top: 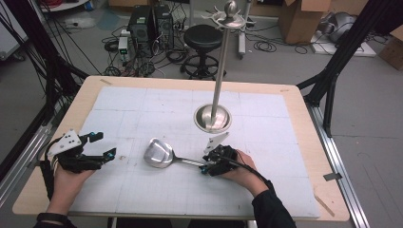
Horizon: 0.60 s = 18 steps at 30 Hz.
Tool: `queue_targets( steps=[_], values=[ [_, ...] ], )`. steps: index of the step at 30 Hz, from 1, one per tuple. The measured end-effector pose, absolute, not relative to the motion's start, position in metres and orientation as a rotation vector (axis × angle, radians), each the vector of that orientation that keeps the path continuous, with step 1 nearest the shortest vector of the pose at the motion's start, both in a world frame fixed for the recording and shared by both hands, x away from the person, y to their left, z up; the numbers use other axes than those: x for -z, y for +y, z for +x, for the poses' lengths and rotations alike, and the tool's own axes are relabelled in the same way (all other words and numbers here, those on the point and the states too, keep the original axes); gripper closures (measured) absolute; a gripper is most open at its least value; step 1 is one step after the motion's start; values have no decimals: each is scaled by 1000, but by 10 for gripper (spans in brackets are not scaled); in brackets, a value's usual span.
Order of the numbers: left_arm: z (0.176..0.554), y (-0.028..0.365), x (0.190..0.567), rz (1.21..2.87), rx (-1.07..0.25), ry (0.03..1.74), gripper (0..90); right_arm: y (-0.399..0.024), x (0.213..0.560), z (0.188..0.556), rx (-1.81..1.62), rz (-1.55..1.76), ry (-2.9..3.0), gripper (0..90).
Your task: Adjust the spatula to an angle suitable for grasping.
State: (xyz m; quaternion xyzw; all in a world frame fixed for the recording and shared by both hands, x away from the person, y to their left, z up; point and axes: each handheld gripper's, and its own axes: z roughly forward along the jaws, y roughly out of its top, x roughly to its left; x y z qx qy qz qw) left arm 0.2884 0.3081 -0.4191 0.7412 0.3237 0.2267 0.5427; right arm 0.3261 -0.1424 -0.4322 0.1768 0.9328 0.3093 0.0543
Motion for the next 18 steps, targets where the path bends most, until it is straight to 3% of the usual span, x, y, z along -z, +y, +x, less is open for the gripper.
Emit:
queue_targets(
  steps=[10,18],
  values=[
    [287,307,419,1772,-535,762,178,-138,429,329,-894,555,2876,705],
    [287,307,418,1764,-528,760,178,-138,428,331,-901,458,2891,748]
  ],
)
